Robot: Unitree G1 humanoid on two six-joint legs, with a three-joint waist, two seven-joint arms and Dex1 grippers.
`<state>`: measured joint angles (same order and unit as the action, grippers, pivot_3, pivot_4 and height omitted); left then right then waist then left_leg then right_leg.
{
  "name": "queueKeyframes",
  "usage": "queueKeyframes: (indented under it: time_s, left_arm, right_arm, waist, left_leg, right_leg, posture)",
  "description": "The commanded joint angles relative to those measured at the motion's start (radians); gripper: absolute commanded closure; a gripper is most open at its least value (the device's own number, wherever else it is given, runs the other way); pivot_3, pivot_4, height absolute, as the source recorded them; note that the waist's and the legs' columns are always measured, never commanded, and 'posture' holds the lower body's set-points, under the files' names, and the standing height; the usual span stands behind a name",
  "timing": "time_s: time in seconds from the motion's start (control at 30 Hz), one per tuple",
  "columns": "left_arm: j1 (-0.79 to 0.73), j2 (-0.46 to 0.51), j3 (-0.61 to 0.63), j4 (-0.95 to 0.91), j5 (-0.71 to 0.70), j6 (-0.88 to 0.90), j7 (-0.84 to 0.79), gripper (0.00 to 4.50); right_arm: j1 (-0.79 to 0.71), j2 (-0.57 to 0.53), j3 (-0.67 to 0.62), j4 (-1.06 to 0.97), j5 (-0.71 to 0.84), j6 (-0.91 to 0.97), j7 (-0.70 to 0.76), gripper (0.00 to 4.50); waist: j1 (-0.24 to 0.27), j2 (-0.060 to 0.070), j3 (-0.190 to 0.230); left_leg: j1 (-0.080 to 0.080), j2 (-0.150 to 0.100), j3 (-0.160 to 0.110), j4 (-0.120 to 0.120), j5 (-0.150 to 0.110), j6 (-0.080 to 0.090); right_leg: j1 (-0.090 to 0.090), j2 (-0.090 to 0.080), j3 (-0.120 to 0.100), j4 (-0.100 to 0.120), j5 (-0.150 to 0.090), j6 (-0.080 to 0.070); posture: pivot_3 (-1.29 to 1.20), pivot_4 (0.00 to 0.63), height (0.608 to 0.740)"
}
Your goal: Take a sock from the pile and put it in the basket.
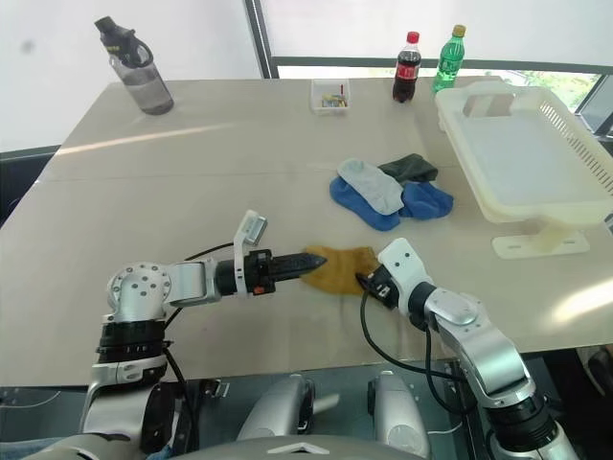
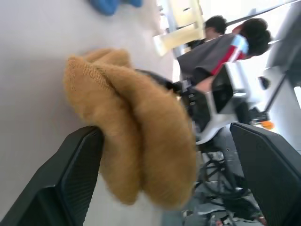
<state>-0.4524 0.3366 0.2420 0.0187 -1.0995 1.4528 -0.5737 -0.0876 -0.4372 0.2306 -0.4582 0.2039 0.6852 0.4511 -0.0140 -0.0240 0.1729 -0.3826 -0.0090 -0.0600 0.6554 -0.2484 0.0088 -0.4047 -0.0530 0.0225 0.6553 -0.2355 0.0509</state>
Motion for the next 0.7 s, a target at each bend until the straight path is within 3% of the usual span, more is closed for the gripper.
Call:
queueKeyframes:
  time_s: [0.03,0.7]
  left_arm:
    - [-0.034,-0.021,0.052,-0.011,-0.073,-0.013,-0.022,0.04]
    - [-0.061,-0.104,-0.086,0.04,-0.024,-0.052,-0.069,0.04]
  right_arm:
    - [0.003,-0.002,0.005,0.014,-0.016,0.011,-0.004,2.08]
    - [-0.041,0.004,-0.033,-0.048,-0.003,0.063,-0.014,2.08]
  waist:
    - [0.0,0.0,0.0]
    - [0.001,0.0,0.001]
  left_leg:
    - [0.0,0.0,0.0,0.0,0.0,0.0]
    - [-0.004,-0.001,0.0,-0.002,0.0,0.0]
  right_leg:
    - [0.0,0.0,0.0,0.0,0.0,0.0]
    - [-0.003,0.0,-0.001,-0.004,0.003,-0.001]
  posture:
    - [0.0,0.15,0.74]
    - [0.0,0.15,0.74]
